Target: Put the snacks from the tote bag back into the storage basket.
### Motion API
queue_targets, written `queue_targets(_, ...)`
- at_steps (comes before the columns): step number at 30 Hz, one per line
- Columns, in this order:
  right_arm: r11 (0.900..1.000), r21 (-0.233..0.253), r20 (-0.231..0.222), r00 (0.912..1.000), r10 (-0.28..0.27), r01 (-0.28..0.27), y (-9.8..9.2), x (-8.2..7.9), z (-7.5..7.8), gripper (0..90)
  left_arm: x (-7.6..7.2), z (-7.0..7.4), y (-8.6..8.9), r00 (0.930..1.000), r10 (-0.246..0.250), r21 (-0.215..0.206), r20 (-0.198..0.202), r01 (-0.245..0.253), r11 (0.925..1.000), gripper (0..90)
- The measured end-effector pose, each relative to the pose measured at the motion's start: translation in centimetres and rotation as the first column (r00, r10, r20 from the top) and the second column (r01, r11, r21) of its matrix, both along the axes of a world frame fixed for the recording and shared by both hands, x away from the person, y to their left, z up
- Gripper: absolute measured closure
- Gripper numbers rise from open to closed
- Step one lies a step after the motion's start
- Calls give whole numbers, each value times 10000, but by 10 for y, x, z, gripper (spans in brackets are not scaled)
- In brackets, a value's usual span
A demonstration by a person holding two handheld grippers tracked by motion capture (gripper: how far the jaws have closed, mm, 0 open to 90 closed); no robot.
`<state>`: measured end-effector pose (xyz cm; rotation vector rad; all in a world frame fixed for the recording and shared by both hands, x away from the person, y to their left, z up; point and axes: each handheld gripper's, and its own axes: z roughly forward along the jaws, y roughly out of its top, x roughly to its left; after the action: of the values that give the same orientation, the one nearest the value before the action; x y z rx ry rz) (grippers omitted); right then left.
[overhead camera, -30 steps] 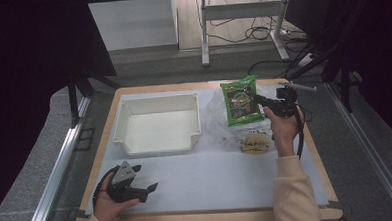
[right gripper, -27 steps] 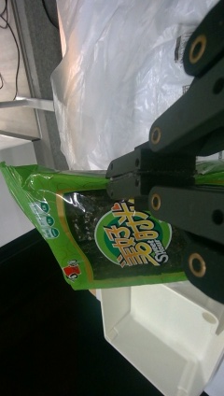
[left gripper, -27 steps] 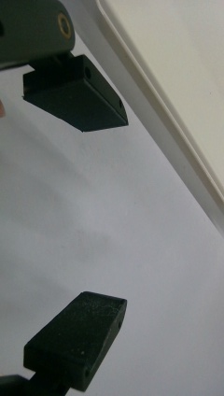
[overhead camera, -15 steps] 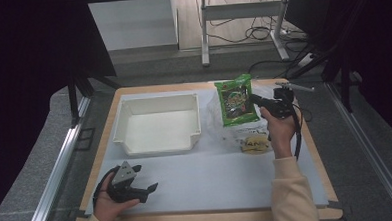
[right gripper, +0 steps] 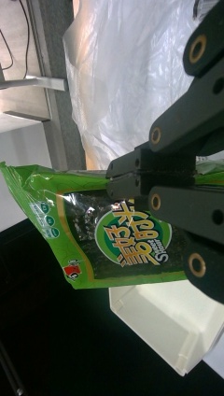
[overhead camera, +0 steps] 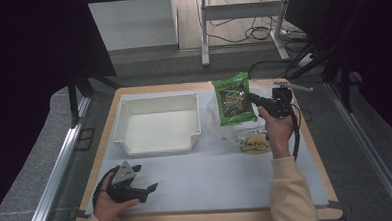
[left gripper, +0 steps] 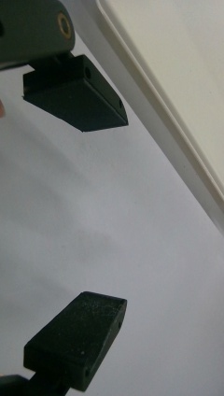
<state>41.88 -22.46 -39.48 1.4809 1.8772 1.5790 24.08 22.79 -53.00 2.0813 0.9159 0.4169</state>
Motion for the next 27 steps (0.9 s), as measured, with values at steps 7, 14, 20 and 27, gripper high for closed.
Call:
queue_targets(7,9995,267,94,9998,168,-170,8,0,2,899,1,0,0,10000,-12,-43,-26,12,10000,122)
queue_targets(14,9992,209,11,9995,331,-331,25,1,2,899,-1,0,-1,9998,-176,-92,15,177,9998,122)
queue_targets(20,9988,167,47,9989,460,-461,39,4,8,899,-1,0,-2,9995,-311,-164,-26,311,9994,121)
queue_targets(27,9977,88,128,9977,671,-672,55,6,12,899,-2,0,-3,9993,-362,-146,-46,361,9992,120)
